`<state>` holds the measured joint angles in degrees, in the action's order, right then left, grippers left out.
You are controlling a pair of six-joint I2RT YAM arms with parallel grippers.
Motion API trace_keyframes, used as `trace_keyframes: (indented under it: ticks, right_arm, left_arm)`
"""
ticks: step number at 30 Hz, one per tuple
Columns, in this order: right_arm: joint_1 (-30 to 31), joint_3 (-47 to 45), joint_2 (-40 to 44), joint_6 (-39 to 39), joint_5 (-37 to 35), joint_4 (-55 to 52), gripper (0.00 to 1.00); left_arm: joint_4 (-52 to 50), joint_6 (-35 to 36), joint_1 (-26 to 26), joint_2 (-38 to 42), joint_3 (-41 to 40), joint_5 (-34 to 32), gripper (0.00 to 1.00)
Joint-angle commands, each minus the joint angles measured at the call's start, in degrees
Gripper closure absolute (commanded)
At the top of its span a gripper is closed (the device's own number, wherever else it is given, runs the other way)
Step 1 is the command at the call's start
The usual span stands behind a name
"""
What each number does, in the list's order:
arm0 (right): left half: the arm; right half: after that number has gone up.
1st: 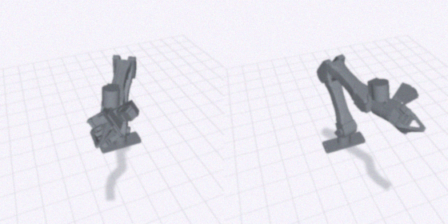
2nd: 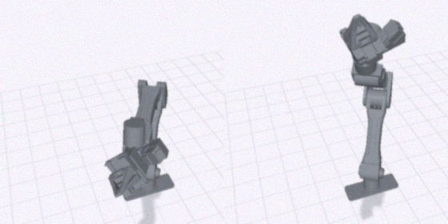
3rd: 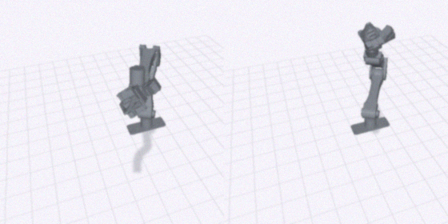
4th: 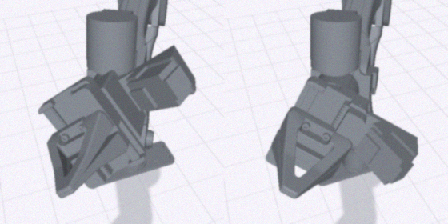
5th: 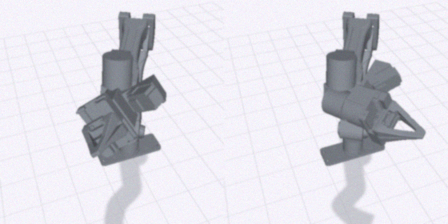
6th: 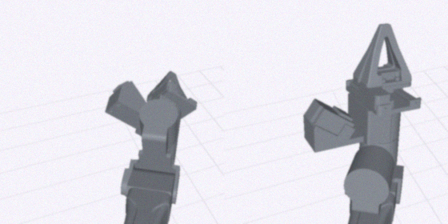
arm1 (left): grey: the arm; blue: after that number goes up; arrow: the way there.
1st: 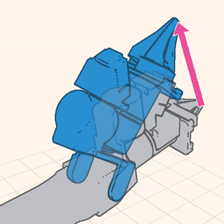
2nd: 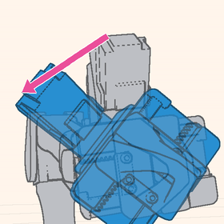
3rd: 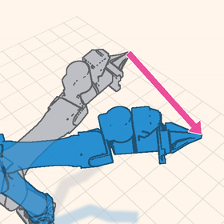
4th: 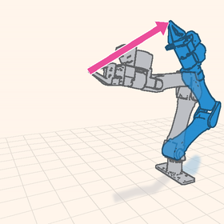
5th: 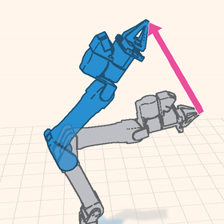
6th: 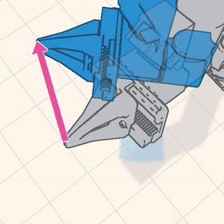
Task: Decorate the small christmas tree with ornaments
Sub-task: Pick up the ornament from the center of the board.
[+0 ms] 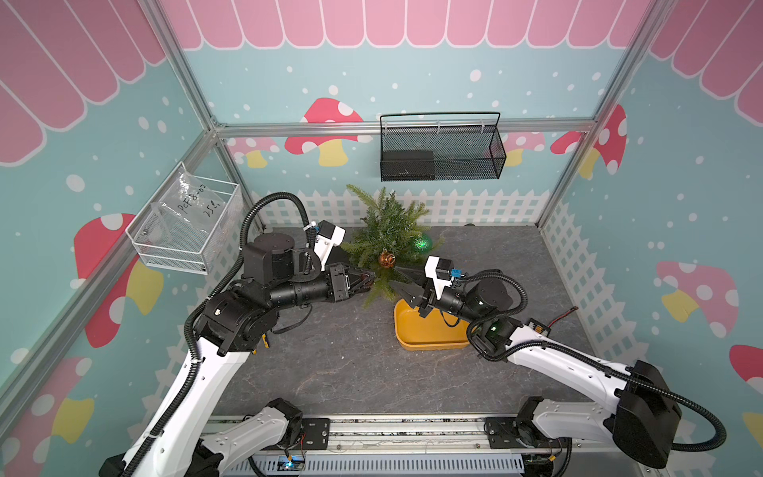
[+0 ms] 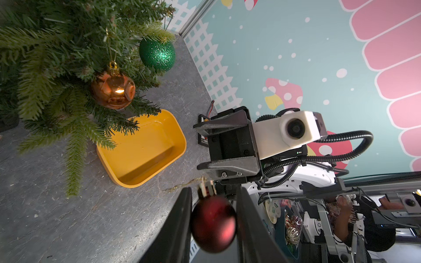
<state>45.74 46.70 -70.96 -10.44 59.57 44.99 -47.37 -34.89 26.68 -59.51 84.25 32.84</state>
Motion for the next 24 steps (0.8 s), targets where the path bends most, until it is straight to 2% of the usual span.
trace_keyframes:
  ticks: [1, 9, 17, 24]
  right_arm:
    - [1.16, 3.15, -0.81, 2.0, 0.95, 2.35, 0.61]
    - [2.91, 5.1, -2.94, 2.26, 1.2, 2.44, 0.61]
    - [3.27, 6.54, -4.62, 2.68, 0.55, 1.18, 0.68]
    - [3.29, 7.58, -5.17, 2.84, 1.25, 0.1, 0.98]
  left_arm:
    - [-0.08, 0.7, -0.31, 0.44, -0.83, 0.99, 0.86]
    - [0.04, 0.68, -0.31, 0.36, -1.63, 1.21, 0.86]
    - [0.3, 0.71, -0.31, 0.54, -2.17, 1.29, 0.86]
    - [0.35, 0.97, -0.55, 1.01, -2.93, 0.36, 0.87]
